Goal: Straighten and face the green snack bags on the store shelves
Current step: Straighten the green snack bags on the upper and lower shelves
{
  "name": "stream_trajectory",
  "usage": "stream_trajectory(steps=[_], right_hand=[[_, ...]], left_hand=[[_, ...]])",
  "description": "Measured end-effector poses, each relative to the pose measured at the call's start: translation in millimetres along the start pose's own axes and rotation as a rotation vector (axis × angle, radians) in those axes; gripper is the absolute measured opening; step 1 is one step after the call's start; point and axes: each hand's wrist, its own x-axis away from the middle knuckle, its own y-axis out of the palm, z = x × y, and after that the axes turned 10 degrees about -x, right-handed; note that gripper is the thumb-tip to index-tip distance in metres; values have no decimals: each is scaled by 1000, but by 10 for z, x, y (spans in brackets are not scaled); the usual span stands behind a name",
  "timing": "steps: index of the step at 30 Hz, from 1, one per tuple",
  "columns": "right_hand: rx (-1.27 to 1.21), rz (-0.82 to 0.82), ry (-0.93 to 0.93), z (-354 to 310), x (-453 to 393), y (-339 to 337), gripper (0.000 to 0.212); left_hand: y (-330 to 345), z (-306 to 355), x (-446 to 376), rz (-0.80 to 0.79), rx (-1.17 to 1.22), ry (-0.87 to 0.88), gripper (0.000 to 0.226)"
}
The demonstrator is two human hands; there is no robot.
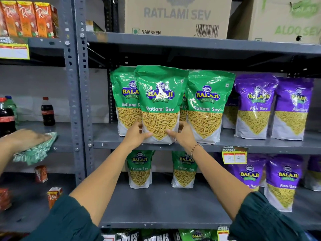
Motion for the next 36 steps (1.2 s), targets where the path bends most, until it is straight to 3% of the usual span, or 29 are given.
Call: stream_trajectory(steps=[9,15,18,28,36], right_hand=[[-264,-98,-116,-12,809,-224,56],[-256,-203,-52,518,1401,-77,58],[-230,-205,29,950,1576,34,57],[-287,-186,358,2292,1327,445,50],[-254,-184,419,2915,718,672,50]], left_hand=[[-141,-155,815,24,182,95,59],[50,-593,1569,24,65,42,72],[286,-905,1763,-14,-77,-10,67],[1069,-1838,1432,-206,-182,-197,52],[1503,-2267,812,-253,-108,-311,51]])
